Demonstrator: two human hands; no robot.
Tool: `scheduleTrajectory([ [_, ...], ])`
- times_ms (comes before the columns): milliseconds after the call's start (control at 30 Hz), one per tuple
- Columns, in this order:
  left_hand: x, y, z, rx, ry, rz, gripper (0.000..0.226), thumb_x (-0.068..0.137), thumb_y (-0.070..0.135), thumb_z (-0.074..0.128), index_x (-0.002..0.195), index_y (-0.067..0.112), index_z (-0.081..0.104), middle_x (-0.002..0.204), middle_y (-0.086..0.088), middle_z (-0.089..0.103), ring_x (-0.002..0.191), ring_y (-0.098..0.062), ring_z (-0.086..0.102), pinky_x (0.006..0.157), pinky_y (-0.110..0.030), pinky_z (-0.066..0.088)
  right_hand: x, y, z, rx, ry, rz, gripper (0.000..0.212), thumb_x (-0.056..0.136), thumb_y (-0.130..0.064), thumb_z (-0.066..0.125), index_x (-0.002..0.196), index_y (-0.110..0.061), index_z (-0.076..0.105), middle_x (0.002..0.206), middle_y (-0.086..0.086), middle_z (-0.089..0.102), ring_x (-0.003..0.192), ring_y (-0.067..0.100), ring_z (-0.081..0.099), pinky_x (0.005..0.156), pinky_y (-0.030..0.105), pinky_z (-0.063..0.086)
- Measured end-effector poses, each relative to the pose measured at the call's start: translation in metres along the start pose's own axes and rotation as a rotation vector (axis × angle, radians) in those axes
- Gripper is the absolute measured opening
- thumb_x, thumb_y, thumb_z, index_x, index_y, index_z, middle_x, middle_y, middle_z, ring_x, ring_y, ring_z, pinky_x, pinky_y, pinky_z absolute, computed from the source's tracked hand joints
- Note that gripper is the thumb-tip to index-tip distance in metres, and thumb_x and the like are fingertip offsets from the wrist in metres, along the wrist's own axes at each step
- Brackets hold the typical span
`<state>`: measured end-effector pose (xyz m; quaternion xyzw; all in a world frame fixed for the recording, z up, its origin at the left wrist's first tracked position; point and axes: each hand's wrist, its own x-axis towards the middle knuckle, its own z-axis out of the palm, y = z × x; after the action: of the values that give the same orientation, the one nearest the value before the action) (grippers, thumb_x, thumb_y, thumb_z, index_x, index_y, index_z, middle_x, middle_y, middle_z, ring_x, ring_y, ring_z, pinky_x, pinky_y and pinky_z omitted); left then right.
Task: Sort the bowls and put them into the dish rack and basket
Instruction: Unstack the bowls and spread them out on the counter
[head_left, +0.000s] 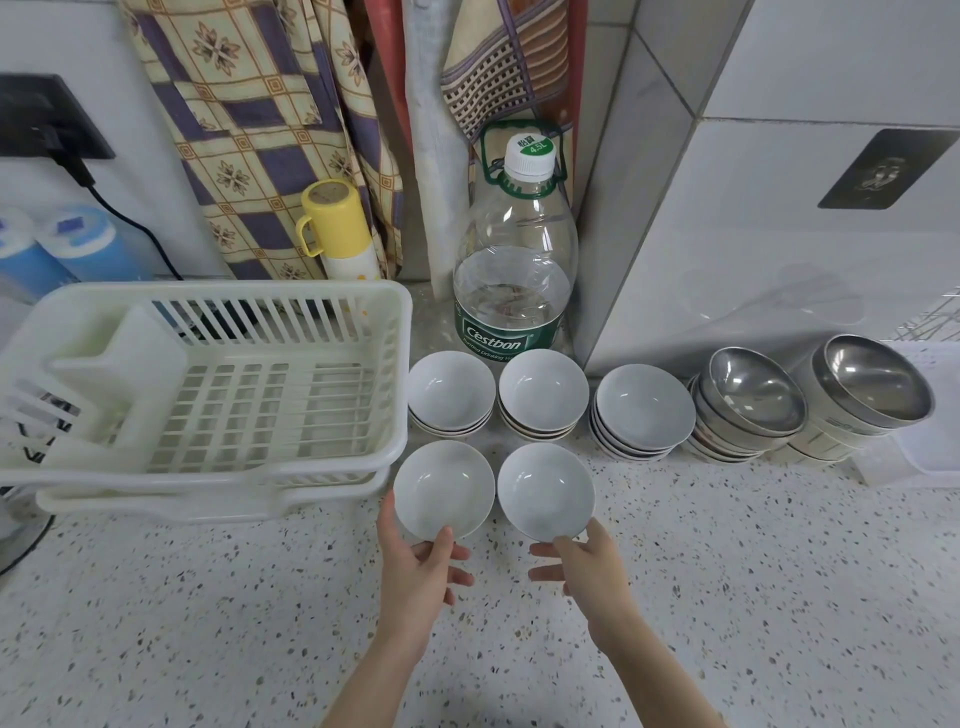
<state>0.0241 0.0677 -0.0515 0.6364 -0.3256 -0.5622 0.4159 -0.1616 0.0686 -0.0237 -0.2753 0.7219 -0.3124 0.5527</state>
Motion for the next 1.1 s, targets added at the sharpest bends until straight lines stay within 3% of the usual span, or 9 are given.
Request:
scheduleTrajectory([
  [533,0.004,-0.001,0.000,0.027,0.026,-0.017,0.071,0.095,0.015,0.062,0.127,0.060,0.017,0.070,-0.007,0.074,0.055,-0.020,0.068,0.046,-0.022,0.048,-0.009,0.001,0.006,0.060,-0.024,0.000,0.040,0.098,-0.018,0.051,0.133,-0.030,0.037,0.088,0.003,0.076,0.066,0.016,0.074,0.060,0.029,0.045],
  [900,0.002,-0.001,0.003,0.069,0.040,-0.023,0.072,0.095,0.018,0.064,0.134,0.055,0.016,0.069,-0.008,0.072,0.050,-0.017,0.065,0.045,-0.021,0.047,-0.008,0.000,0.008,0.054,0.000,0.017,0.041,0.097,-0.018,0.051,0.133,-0.029,0.035,0.082,0.000,0.076,0.063,0.012,0.072,0.058,0.024,0.043],
  [1000,0.002,0.004,-0.002,0.110,0.050,0.001,0.063,0.095,0.024,0.064,0.136,0.045,0.022,0.074,-0.010,0.071,0.047,-0.013,0.062,0.042,-0.021,0.046,-0.008,-0.001,0.000,-0.027,-0.010,0.019,0.044,0.097,-0.023,0.049,0.139,-0.028,0.036,0.078,-0.003,0.076,0.061,0.009,0.070,0.061,0.027,0.041],
  [1100,0.005,0.012,-0.010,0.204,0.102,0.061,0.055,0.097,0.029,0.060,0.142,0.028,0.030,0.073,-0.010,0.068,0.042,-0.009,0.056,0.043,-0.023,0.048,-0.009,-0.004,-0.008,-0.173,0.113,0.005,0.059,0.097,-0.032,0.047,0.151,-0.019,0.028,0.082,-0.006,0.073,0.071,0.012,0.067,0.064,0.031,0.047],
])
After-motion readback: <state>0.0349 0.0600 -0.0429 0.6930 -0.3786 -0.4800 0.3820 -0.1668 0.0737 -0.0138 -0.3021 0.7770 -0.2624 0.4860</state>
